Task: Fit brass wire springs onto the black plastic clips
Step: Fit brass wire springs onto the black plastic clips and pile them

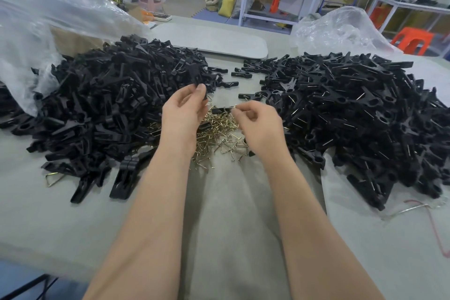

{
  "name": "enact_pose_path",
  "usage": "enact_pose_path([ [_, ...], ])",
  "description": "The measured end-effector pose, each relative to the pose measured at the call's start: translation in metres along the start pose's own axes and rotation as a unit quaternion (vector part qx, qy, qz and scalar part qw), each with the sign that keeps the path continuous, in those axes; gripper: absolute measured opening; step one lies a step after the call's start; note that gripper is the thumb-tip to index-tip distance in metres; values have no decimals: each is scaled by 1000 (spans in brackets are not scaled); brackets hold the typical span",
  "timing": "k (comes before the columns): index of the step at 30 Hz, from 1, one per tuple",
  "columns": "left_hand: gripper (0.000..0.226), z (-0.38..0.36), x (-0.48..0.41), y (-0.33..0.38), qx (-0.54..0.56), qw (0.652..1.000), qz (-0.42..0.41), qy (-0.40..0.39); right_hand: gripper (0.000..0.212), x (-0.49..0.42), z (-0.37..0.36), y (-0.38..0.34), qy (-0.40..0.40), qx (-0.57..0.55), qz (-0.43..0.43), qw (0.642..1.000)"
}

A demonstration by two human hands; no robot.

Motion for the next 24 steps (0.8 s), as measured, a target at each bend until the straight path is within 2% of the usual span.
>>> enact_pose_path([
  [2,5,-2,1,-2,-116,991,-62,-26,9,-1,5,-2,-27,-98,-47,994],
  [4,8,-4,3,-4,-243,960,-125,-65,10,-1,12,-4,-55,-166,-68,982],
  [6,15,-5,4,-6,-315,931,-158,-97,7,-1,16,-4,-71,-195,-81,975],
  [11,17,-8,7,-8,-352,910,-168,-138,4,-3,20,-1,-46,-193,-70,978],
  [13,18,-9,8,-8,-362,905,-171,-143,13,-4,21,1,-37,-154,-38,987],
  [15,20,-10,8,-9,-388,891,-182,-151,19,-4,22,3,-21,-128,-19,991],
  [18,22,-9,9,-11,-428,865,-208,-159,7,-5,26,3,28,-127,-7,991],
  [20,24,-9,10,-11,-447,849,-228,-166,12,-5,30,3,52,-94,13,994],
  [24,26,-10,11,-11,-474,821,-256,-190,21,-5,33,0,23,-46,35,998],
])
Point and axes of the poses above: each hand's wrist, its own x-axis away from the middle knuckle, its own z-axis out of the back of the hand, y = z × x, the point moved 1 cm from there along -x, towards the middle knuckle, and after that the axes turned 11 degrees about -z, right-handed, at the moved point
